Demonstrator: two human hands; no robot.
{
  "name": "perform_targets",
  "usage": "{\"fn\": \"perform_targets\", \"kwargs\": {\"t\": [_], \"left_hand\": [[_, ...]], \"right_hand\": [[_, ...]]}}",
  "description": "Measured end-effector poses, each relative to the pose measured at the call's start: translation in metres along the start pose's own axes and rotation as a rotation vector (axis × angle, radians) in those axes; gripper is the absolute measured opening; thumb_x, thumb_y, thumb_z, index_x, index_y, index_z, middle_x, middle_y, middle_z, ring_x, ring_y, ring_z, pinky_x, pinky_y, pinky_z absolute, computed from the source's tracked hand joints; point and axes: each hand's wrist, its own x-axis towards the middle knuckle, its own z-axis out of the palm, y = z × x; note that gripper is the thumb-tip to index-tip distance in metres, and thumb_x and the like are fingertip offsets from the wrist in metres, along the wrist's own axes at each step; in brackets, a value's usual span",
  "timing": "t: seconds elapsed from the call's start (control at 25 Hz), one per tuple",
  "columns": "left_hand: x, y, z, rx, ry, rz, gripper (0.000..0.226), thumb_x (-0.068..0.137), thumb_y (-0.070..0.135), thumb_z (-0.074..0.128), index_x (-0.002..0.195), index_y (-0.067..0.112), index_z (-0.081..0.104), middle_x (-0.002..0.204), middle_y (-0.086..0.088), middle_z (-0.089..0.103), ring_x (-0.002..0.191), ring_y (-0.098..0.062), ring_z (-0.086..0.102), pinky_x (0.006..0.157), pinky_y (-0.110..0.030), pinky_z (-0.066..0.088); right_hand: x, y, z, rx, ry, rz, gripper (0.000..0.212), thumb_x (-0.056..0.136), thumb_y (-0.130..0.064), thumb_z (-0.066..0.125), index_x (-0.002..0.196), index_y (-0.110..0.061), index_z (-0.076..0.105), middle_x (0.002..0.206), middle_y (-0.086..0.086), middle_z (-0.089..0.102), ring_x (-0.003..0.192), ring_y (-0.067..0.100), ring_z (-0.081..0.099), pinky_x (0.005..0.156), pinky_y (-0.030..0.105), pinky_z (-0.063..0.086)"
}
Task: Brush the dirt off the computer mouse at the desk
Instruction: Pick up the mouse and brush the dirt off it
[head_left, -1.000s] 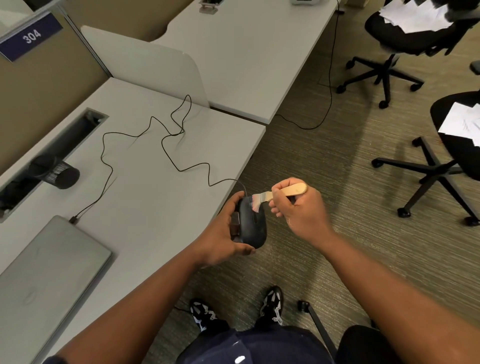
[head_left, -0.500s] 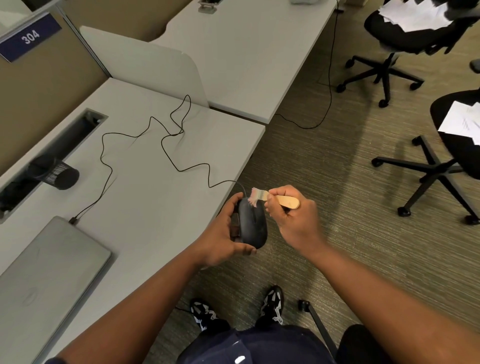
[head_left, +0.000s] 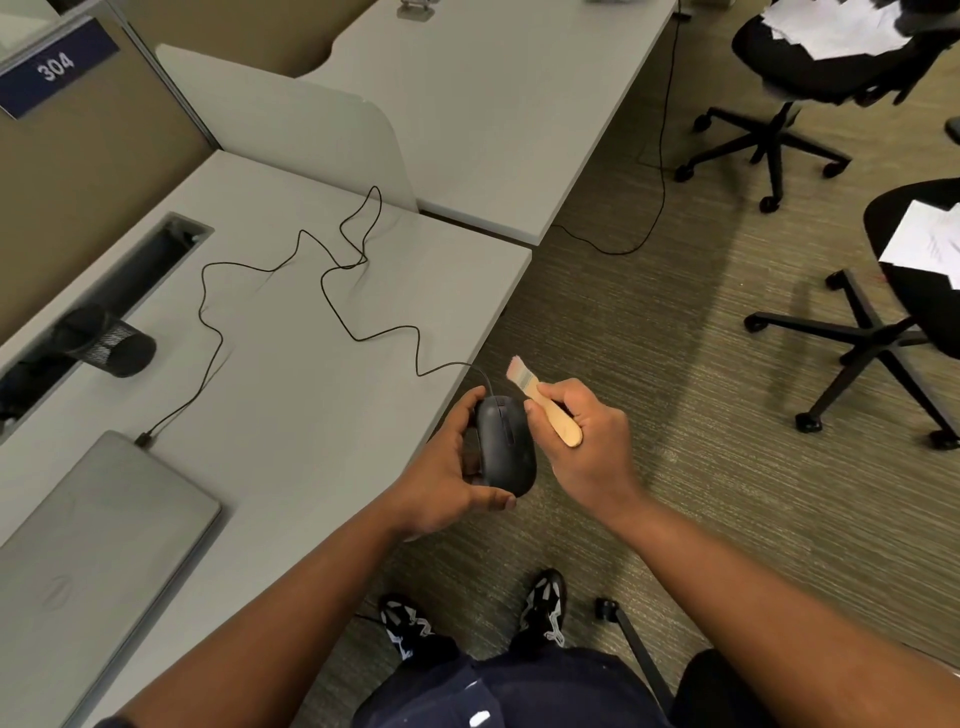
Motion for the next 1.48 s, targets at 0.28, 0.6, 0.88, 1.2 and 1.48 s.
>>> {"fn": "perform_targets", "kwargs": {"t": [0.28, 0.6, 0.88, 1.2, 1.48], "left_hand": [[0.001, -0.004, -0.005, 0.025, 0.003, 0.02, 0.127, 0.074, 0.001, 0.092, 0.163, 0.045, 0.013, 0.167, 0.006, 0.029, 0.132, -0.017, 0.06, 0.099, -0.041, 0.062], [0.003, -0.003, -0.005, 0.033, -0.003, 0.025, 0.122, 0.073, 0.001, 0.092, 0.161, 0.042, 0.018, 0.163, 0.005, 0.038, 0.133, -0.019, 0.062, 0.098, -0.043, 0.063], [0.0, 0.003, -0.002, 0.03, -0.038, 0.008, 0.124, 0.078, -0.005, 0.088, 0.164, 0.044, 0.013, 0.167, 0.009, 0.032, 0.115, -0.001, 0.065, 0.094, -0.033, 0.063], [0.004, 0.002, -0.001, 0.012, -0.041, 0.003, 0.139, 0.079, -0.006, 0.087, 0.164, 0.051, -0.006, 0.176, 0.006, 0.016, 0.146, -0.017, 0.05, 0.108, -0.047, 0.056], [0.004, 0.001, 0.002, 0.044, -0.069, 0.004, 0.143, 0.08, -0.006, 0.086, 0.161, 0.054, -0.014, 0.176, 0.007, 0.015, 0.138, -0.002, 0.052, 0.107, -0.043, 0.057]], "right_hand": [[0.025, -0.013, -0.02, 0.328, -0.045, 0.282, 0.007, 0.095, -0.013, 0.071, 0.098, -0.017, 0.076, 0.071, 0.002, 0.07, 0.059, 0.017, 0.058, 0.054, 0.035, 0.045], [0.031, -0.027, -0.025, 0.308, -0.236, 0.339, 0.013, 0.1, -0.023, 0.067, 0.095, -0.01, 0.068, 0.069, 0.005, 0.073, 0.059, 0.013, 0.066, 0.056, 0.025, 0.053], [0.028, -0.017, -0.021, 0.142, -0.125, 0.159, 0.018, 0.097, -0.034, 0.07, 0.101, -0.017, 0.072, 0.079, 0.002, 0.076, 0.071, 0.02, 0.075, 0.067, 0.051, 0.062], [0.032, -0.018, -0.013, 0.447, -0.068, 0.366, 0.034, 0.094, -0.034, 0.072, 0.097, -0.001, 0.066, 0.078, 0.015, 0.076, 0.066, 0.023, 0.072, 0.059, 0.03, 0.056], [0.045, -0.025, -0.009, 0.274, -0.09, 0.325, 0.028, 0.095, -0.034, 0.073, 0.089, -0.007, 0.069, 0.072, 0.009, 0.075, 0.063, 0.024, 0.072, 0.063, 0.041, 0.061]]}}
